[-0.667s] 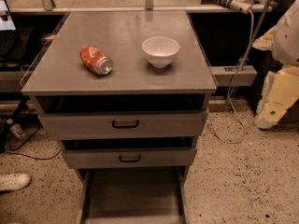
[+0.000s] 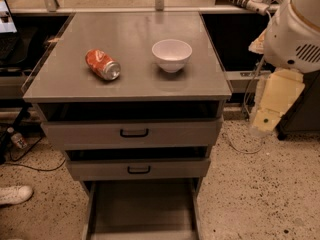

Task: Place coke can into bottom drawer

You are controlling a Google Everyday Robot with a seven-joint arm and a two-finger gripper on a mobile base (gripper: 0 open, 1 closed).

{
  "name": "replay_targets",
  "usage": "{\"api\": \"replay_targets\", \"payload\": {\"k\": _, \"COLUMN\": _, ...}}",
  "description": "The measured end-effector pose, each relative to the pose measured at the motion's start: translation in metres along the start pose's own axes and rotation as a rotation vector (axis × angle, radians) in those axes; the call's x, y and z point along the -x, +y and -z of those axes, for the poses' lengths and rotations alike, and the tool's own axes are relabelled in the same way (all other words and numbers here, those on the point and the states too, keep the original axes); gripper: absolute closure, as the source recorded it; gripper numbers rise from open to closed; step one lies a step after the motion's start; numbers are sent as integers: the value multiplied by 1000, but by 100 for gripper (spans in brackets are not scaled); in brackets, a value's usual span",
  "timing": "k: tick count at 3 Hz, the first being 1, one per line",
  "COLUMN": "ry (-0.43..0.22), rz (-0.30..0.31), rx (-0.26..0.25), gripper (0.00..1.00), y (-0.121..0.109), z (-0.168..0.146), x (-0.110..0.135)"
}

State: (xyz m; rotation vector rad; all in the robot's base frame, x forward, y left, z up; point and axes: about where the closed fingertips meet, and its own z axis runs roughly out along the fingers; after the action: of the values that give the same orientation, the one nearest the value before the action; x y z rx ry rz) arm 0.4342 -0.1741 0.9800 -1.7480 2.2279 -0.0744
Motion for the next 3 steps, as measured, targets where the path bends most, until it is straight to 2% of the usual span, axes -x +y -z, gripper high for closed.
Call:
{"api": "replay_targets", "payload": {"k": 1, "ry": 0, "rz": 0, "rx": 0, "gripper": 0, "y": 0, "z": 0, "x": 0}}
{"api": "replay_targets", "payload": {"k": 2, "ry": -14, "rz": -57, "rx": -6, "gripper": 0, "y": 1, "z": -16, "x": 13}}
{"api": "replay_targets", "payload": {"k": 3, "ry": -32, "rz": -119, "rx": -21, "gripper": 0, "y": -2, "z": -34, "x": 49}}
